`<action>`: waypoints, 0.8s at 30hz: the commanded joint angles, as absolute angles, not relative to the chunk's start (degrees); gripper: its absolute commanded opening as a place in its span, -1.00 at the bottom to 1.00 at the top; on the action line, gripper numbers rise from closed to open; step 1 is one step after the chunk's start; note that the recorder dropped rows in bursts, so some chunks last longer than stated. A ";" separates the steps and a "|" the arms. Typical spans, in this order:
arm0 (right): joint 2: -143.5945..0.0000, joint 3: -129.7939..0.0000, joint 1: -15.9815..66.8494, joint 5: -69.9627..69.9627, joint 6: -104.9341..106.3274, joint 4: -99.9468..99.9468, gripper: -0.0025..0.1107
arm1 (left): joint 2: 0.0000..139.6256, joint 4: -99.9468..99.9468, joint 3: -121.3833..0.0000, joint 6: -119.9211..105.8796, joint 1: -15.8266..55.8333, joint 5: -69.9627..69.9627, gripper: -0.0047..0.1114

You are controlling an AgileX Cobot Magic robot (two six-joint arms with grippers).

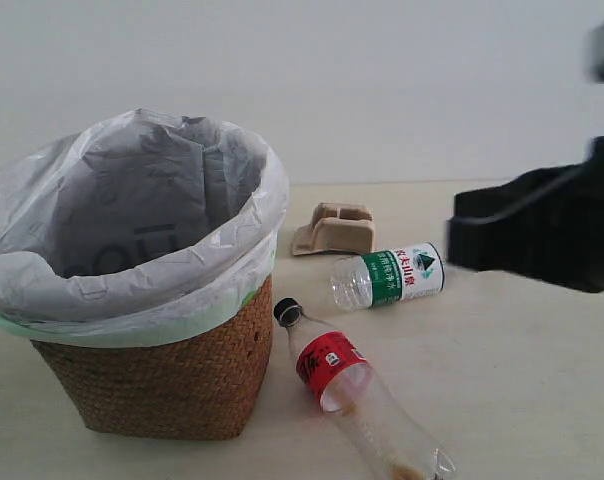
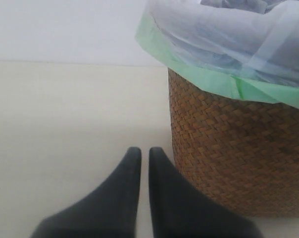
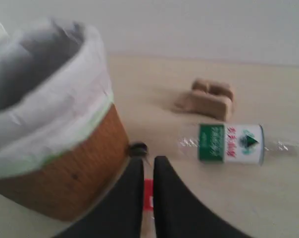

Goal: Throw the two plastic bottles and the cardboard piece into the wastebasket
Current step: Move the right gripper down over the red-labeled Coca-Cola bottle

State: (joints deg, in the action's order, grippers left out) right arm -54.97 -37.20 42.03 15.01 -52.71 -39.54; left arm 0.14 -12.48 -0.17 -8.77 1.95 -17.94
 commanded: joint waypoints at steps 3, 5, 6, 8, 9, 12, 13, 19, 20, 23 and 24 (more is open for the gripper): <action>-77.87 -54.88 45.85 42.34 -31.76 -27.50 -0.89 | 0.00 -12.37 0.00 -8.27 1.77 -17.77 -0.82; -82.26 -58.41 45.85 44.93 -23.10 -21.10 -0.89 | 0.00 -12.37 0.00 -8.27 1.77 -17.77 -0.82; -84.09 -59.82 45.85 45.27 -21.93 -18.51 -0.89 | 0.00 -12.37 0.00 -8.27 1.77 -17.77 -0.82; -85.82 -60.82 45.85 43.16 -21.93 -16.13 -0.89 | 0.00 -12.37 0.00 -8.27 1.77 -17.77 -0.82; -85.82 -60.82 45.85 40.77 -21.82 -15.60 -0.89 | 0.00 -12.37 0.00 -8.27 1.77 -17.77 -0.82; -85.58 -60.68 45.85 37.71 -16.03 -12.44 -0.89 | 0.00 -12.37 0.00 -8.27 1.77 -17.77 -0.82; -85.60 -60.68 45.85 37.45 -13.80 -11.17 -0.89 | 0.00 -12.37 0.00 -8.27 1.77 -17.77 -0.82; -83.81 -60.68 45.85 35.49 -9.90 -7.98 -0.89 | 0.00 -12.37 0.00 -8.27 1.77 -17.77 -0.82; -83.12 -60.68 45.85 35.24 -9.73 -7.82 -0.89 | 0.00 -12.37 0.00 -8.27 1.77 -17.77 -0.82; -81.44 -60.68 45.85 35.22 -9.48 -7.82 -0.89 | 0.00 -12.37 0.00 -8.27 1.77 -17.77 -0.82; -80.88 -60.68 45.85 35.32 -9.25 -7.82 -0.89 | 0.00 -12.37 0.00 -8.27 1.77 -17.77 -0.82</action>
State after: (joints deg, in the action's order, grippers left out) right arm -82.94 -60.40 45.73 35.63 -10.25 -7.97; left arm 0.14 -12.48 -0.17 -8.77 1.95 -17.94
